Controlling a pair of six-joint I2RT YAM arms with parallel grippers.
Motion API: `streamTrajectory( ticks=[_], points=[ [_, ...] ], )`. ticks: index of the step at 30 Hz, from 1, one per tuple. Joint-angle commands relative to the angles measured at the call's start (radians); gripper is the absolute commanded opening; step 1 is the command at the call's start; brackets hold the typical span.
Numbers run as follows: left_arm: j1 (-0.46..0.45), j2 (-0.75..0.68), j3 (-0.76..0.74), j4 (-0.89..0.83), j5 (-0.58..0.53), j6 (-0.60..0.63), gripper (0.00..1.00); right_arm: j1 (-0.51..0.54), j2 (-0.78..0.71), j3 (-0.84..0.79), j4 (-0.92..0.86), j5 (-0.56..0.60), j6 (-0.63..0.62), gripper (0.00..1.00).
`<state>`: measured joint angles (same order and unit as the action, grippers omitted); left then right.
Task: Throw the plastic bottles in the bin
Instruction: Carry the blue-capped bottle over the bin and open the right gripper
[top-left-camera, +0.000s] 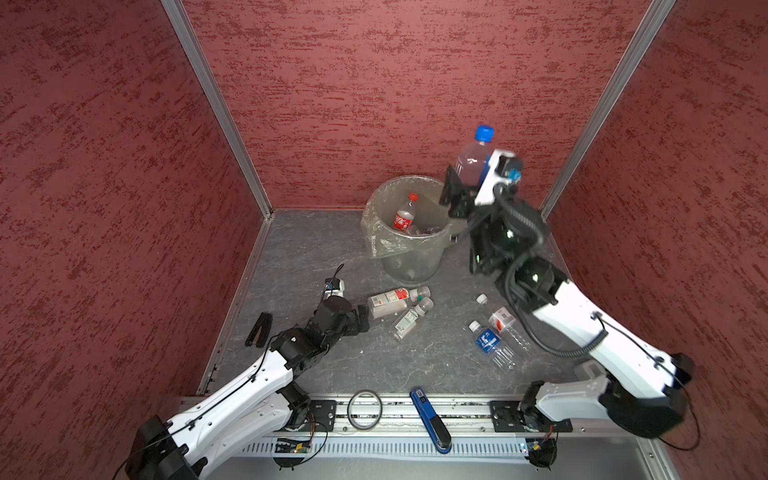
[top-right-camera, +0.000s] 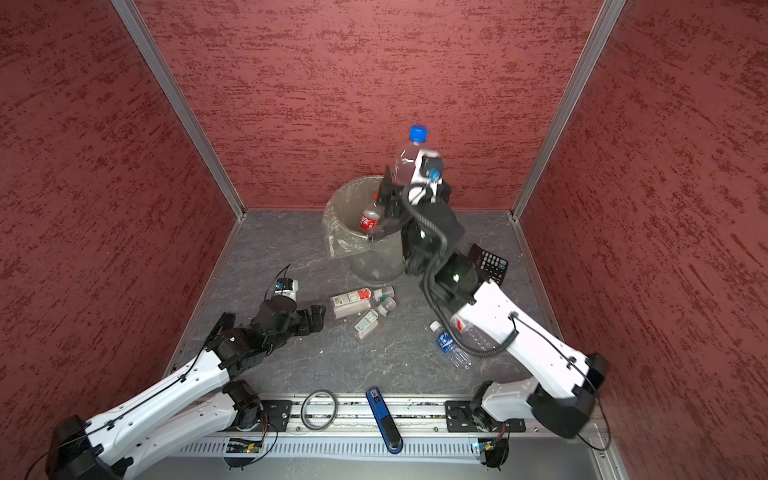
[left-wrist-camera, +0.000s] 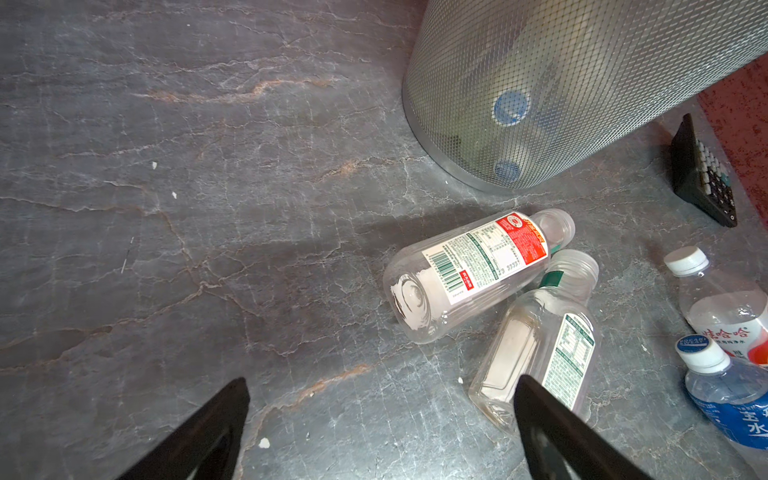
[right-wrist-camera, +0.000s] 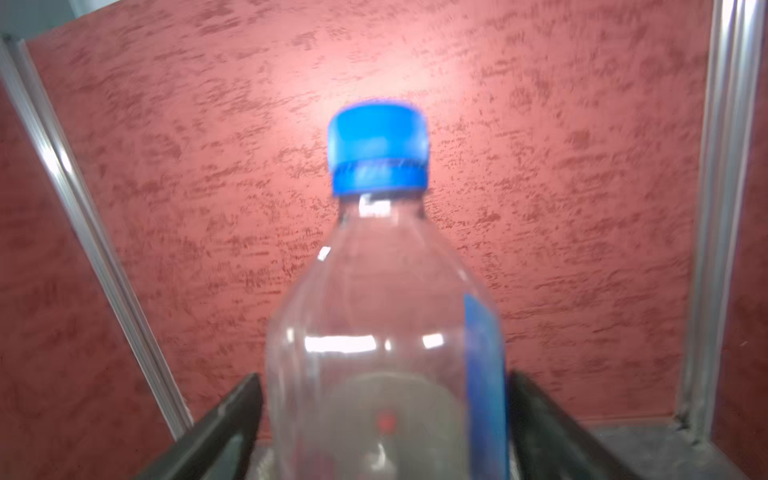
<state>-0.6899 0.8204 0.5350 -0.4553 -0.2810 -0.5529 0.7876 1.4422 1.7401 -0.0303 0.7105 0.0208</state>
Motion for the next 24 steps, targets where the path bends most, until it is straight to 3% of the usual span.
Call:
streamTrajectory(
  ticks=[1, 6, 11, 16, 24],
  points=[
    [0.001, 0.012, 0.025, -0.006, 0.017, -0.003, 1.00, -0.054, 0.176, 0.237, -0.298, -0.236, 0.110, 0.99],
    [0.006, -0.008, -0.006, -0.003, 0.026, -0.019, 1.00, -0.099, 0.293, 0.461, -0.416, -0.276, 0.120, 0.99],
    [0.006, -0.031, -0.034, 0.015, 0.025, -0.028, 1.00, -0.099, 0.123, 0.218, -0.299, -0.328, 0.148, 0.99],
    [0.008, -0.002, 0.002, 0.006, 0.027, 0.001, 1.00, -0.097, -0.041, 0.091, -0.278, -0.308, 0.148, 0.99],
    [0.023, 0.073, 0.066, 0.026, 0.083, 0.096, 1.00, -0.097, -0.233, -0.097, -0.462, -0.243, 0.229, 0.99]
  ],
)
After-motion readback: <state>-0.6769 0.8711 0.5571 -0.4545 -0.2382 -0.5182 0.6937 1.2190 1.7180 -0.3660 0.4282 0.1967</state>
